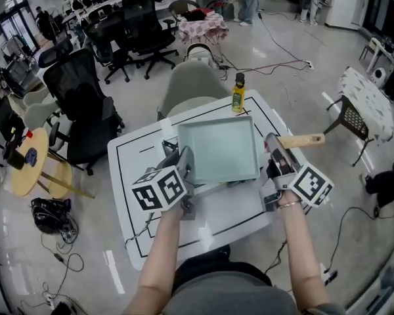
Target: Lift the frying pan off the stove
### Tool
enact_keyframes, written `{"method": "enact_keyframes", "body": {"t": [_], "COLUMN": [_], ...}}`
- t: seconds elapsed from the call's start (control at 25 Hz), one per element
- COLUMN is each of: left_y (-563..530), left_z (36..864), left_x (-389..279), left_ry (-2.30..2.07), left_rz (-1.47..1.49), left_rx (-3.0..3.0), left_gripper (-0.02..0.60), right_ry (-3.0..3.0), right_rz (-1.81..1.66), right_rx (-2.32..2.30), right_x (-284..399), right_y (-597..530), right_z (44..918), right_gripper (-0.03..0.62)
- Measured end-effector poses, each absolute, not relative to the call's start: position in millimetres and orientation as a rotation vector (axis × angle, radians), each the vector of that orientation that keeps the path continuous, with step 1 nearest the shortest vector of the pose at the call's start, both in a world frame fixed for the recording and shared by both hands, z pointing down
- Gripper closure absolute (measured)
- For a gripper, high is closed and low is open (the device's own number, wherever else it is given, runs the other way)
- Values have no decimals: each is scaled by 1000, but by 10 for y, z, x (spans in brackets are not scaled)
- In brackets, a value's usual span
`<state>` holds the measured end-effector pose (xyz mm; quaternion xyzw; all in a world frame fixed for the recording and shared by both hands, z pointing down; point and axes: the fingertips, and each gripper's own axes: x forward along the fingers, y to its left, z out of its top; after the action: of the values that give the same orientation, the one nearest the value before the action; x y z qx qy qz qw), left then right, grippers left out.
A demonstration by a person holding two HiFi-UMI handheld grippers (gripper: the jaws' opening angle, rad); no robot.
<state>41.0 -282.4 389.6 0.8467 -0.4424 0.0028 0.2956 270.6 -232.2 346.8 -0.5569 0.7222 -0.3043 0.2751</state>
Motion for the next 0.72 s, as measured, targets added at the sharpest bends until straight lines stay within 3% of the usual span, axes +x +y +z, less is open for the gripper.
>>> {"method": "enact_keyframes", "body": {"t": [0.72], "left_y": [-2680], "left_z": [3691], "left_x": [515], "left_ry": [-1113], "left_rz": [2], "left_rx": [2330], "left_gripper": [561], "right_ry": [1969], "right_rz": [-710], "right_rx": [-1434], "right_x": [2695], "right_y": [-2058], "right_z": [3180], "right_gripper": [453]}}
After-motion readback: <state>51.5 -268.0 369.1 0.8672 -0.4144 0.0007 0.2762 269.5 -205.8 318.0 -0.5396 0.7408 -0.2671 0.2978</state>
